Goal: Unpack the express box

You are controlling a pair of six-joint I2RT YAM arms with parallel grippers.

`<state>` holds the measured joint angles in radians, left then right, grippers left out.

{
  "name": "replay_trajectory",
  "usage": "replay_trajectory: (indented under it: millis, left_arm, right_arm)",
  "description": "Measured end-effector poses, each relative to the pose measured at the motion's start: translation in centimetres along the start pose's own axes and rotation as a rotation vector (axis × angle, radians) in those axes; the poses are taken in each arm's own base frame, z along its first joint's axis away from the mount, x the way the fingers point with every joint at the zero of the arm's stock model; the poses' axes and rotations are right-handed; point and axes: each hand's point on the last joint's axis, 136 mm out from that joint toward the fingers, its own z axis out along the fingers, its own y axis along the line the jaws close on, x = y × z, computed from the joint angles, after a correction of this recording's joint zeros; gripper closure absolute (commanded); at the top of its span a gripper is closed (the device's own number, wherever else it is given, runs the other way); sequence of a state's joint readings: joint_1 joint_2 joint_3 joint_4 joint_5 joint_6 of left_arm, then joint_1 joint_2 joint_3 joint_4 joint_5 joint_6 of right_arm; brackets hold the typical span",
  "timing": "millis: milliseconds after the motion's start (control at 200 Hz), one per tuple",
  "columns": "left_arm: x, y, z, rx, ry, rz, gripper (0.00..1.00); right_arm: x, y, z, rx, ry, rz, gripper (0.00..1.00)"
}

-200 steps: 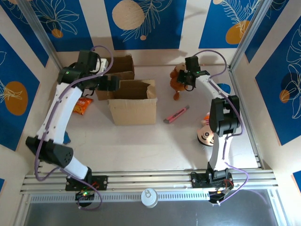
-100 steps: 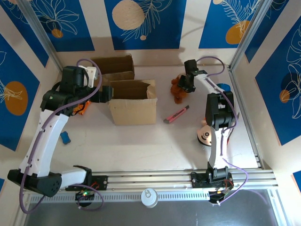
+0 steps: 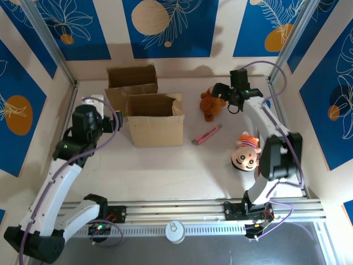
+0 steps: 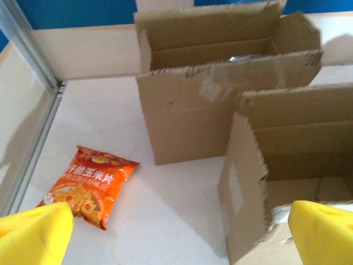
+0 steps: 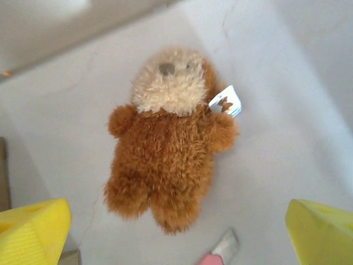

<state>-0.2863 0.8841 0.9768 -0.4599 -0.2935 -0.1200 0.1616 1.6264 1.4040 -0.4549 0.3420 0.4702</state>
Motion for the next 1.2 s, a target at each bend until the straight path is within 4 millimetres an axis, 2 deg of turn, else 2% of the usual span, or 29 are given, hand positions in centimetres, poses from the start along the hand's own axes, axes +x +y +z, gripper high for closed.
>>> replay_trajectory:
  millis: [120, 240, 320, 420, 510, 545, 605, 740, 875, 930, 980, 1071, 1201]
  left_arm:
    - [3.8, 1.5, 1.4, -0.082, -0.057, 0.003, 0.01]
    - [8.5, 2.5, 3.7, -0.154, -0.069, 0.014, 0.01]
    - [12.6, 2.8, 5.6, -0.179, -0.049, 0.038, 0.01]
    - [17.7, 3.0, 7.3, -0.192, -0.014, 0.075, 0.01]
    - [20.5, 3.3, 8.2, -0.203, 0.016, 0.101, 0.01]
    - [20.7, 3.3, 8.5, -0.199, 0.012, 0.105, 0.01]
    - [20.0, 3.1, 9.1, -0.184, -0.020, 0.104, 0.01]
    - [17.2, 2.1, 11.0, -0.142, -0.098, 0.114, 0.01]
    - [15.3, 1.3, 12.3, -0.102, -0.159, 0.135, 0.01]
    - [15.4, 1.2, 12.9, -0.095, -0.173, 0.140, 0.01]
    - [16.3, 1.1, 13.7, -0.089, -0.163, 0.150, 0.01]
    - [17.9, 1.0, 14.4, -0.079, -0.133, 0.166, 0.01]
    - [16.7, 1.0, 15.0, -0.060, -0.140, 0.155, 0.01]
  right_arm:
    - [0.1, -1.2, -5.1, 0.002, -0.160, -0.077, 0.01]
    - [3.7, -3.6, -7.6, 0.010, -0.257, -0.164, 0.01]
    - [6.6, -5.9, -7.8, 0.025, -0.291, -0.195, 0.01]
    - [10.4, -8.4, -6.7, 0.036, -0.333, -0.230, 0.01]
    - [13.8, -9.9, -5.0, 0.028, -0.324, -0.259, 0.01]
    - [14.7, -10.3, -4.3, 0.026, -0.311, -0.262, 0.01]
    - [15.1, -10.9, -3.3, 0.028, -0.308, -0.253, 0.01]
    - [14.5, -11.8, -0.8, 0.029, -0.318, -0.225, 0.01]
    - [13.6, -11.5, 1.0, -0.021, -0.344, -0.211, 0.01]
    - [13.1, -10.9, 2.2, -0.050, -0.348, -0.216, 0.01]
    - [12.7, -10.4, 3.1, -0.070, -0.339, -0.229, 0.01]
    - [11.4, -8.9, 3.3, -0.128, -0.351, -0.251, 0.01]
    - [10.7, -8.0, 3.1, -0.205, -0.355, -0.255, 0.01]
